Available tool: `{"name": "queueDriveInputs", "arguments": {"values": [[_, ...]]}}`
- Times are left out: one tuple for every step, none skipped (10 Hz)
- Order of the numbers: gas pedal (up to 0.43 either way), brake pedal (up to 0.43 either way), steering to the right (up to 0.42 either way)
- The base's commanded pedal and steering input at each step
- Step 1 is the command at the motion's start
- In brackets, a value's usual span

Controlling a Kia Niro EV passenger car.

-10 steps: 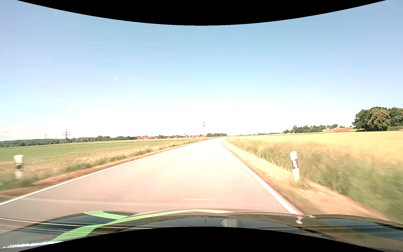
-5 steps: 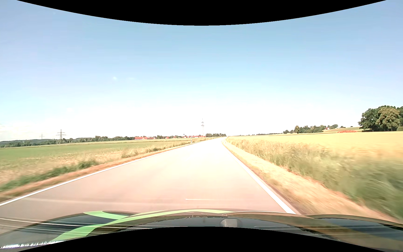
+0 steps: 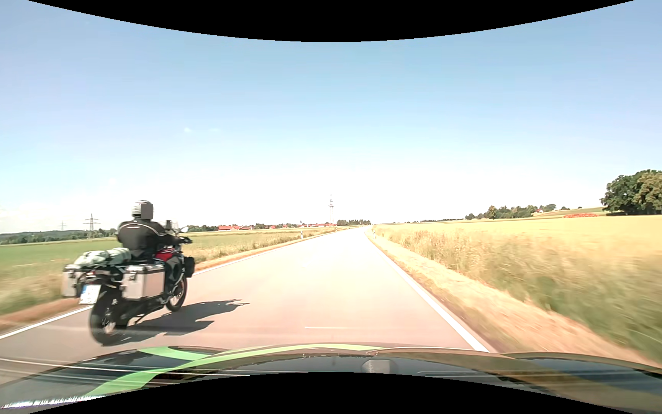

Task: Follow the waypoints while adhering to traffic rules and regulations

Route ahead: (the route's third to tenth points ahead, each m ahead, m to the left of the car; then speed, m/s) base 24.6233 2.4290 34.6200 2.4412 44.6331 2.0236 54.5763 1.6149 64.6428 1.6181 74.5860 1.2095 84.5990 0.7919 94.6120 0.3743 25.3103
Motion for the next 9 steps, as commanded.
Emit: {"name": "queueDriveInputs", "arguments": {"values": [[0.331,0.000,-0.001],[0.331,0.000,0.000],[0.331,0.000,0.000],[0.339,0.000,0.000],[0.350,0.000,0.000],[0.350,0.000,0.000],[0.350,0.000,0.000],[0.350,0.000,0.001],[0.350,0.000,0.001]]}}
